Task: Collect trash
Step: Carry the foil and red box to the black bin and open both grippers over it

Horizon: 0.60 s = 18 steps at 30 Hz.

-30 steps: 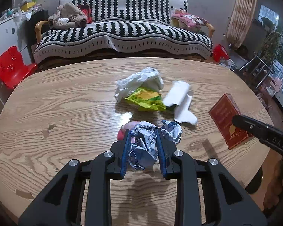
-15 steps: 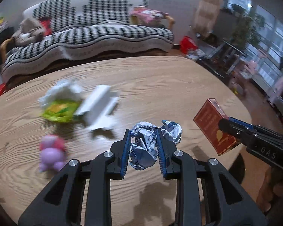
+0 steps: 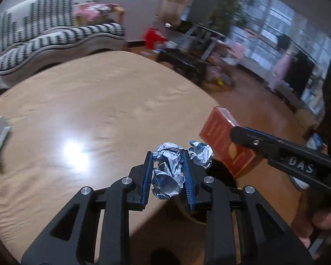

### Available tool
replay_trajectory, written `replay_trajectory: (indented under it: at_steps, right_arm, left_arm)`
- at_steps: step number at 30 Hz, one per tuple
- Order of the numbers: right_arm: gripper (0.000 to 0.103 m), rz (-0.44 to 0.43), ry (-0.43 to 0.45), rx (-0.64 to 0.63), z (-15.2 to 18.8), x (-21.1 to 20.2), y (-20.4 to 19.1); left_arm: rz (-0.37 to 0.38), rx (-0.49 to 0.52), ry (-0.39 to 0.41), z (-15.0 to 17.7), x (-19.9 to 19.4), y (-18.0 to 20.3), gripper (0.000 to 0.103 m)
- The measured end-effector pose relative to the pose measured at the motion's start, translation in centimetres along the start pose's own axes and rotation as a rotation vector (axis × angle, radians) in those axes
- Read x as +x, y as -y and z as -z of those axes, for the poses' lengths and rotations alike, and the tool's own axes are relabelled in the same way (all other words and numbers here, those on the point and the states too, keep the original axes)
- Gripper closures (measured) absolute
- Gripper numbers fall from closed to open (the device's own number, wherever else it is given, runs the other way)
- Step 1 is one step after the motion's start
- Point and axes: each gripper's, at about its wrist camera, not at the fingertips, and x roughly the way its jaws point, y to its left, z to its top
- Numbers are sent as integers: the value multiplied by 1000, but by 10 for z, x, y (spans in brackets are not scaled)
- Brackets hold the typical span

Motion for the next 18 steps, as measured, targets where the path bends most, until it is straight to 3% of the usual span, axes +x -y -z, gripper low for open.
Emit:
replay_trajectory:
  at_steps: [8,12,18]
  right_arm:
    - [78,108,-77,153,21,7,109]
    - [78,109,-113,193,26,13,133]
    - [78,109,-103,195,26,10,135]
  left_arm:
    - [75,91,-99,16,57,68,77]
    - [82,108,-128,20,75,80,77]
    - [93,111,-156,16,95,82,77]
